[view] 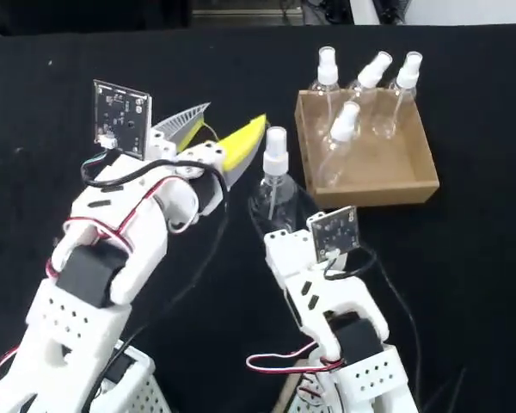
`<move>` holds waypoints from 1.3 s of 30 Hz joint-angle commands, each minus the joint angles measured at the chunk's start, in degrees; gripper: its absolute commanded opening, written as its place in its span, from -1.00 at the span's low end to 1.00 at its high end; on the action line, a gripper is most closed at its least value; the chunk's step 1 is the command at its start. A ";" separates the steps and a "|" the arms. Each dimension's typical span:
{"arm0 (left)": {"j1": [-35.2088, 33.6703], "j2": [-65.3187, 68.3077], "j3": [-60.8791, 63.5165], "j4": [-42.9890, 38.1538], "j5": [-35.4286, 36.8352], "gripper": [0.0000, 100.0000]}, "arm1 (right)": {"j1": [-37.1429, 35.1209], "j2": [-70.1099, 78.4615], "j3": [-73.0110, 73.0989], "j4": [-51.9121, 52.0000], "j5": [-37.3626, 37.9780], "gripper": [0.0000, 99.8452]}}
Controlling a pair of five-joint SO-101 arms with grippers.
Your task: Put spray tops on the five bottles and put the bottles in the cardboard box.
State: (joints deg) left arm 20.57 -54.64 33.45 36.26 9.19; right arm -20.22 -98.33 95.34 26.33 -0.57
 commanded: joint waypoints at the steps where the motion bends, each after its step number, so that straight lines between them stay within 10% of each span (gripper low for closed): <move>1: -0.66 3.60 -2.33 -5.98 -0.70 -0.50 | 0.97 -1.54 -3.38 -0.18 -0.35 -0.98; 28: 0.57 19.69 -14.37 13.19 -0.79 -0.50 | 0.88 -1.54 -3.21 -0.35 -0.35 -0.98; 39: 2.95 19.87 -12.35 8.62 -4.40 -0.50 | 0.88 -1.54 -3.03 -0.35 -0.35 -0.98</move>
State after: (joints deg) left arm 20.84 -33.89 20.79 46.55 7.87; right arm -19.87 -98.24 95.43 26.51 -0.66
